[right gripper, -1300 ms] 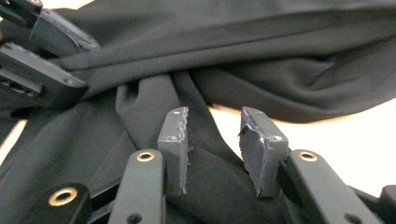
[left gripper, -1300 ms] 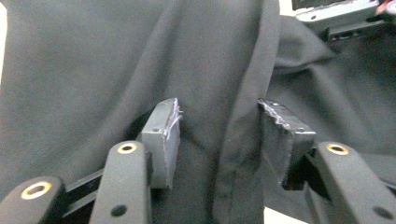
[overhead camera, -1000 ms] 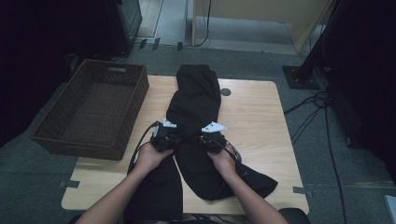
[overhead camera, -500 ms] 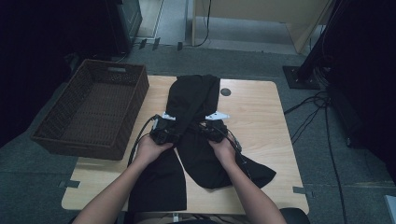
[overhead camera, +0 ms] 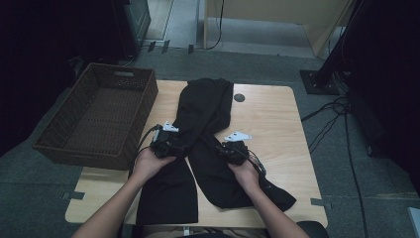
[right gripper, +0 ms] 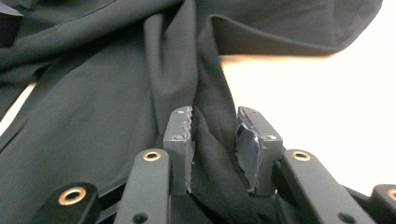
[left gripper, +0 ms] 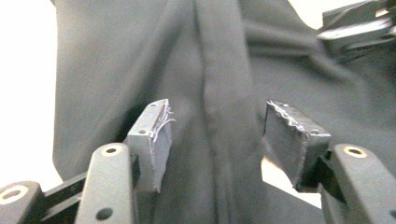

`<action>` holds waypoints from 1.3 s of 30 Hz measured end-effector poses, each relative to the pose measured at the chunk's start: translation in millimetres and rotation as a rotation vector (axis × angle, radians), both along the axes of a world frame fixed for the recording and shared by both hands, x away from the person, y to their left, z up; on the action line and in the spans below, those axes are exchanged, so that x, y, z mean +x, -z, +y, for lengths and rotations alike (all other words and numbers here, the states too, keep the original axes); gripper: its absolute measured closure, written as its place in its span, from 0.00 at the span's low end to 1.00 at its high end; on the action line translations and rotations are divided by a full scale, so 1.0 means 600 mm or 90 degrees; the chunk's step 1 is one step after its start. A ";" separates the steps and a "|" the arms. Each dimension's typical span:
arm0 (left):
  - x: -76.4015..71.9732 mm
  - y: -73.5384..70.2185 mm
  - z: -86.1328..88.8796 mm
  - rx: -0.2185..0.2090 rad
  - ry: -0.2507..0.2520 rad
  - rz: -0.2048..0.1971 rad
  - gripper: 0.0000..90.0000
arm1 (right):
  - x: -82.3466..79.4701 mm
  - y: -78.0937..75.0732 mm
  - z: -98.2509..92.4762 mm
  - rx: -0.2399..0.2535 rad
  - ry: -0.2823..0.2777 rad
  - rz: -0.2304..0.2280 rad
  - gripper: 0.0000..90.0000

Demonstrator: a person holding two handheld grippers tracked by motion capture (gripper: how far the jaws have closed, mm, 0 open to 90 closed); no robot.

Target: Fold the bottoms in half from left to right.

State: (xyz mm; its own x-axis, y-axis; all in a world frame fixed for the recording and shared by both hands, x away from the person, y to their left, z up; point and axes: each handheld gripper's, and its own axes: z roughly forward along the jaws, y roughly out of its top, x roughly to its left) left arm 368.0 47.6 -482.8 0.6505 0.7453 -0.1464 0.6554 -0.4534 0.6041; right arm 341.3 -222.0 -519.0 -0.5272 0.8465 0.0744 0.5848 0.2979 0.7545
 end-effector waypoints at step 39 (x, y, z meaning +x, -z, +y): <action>-0.041 0.019 -0.150 -0.049 0.091 0.067 0.94 | -0.062 -0.032 -0.057 -0.003 -0.005 0.021 0.80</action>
State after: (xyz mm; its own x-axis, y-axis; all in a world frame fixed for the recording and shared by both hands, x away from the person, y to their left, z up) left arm 343.2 -42.5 -493.9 0.7276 0.6300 -0.2715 0.6483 -0.5020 0.5724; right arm 303.9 -256.4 -499.9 -0.5316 0.8424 0.0879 0.6072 0.3067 0.7330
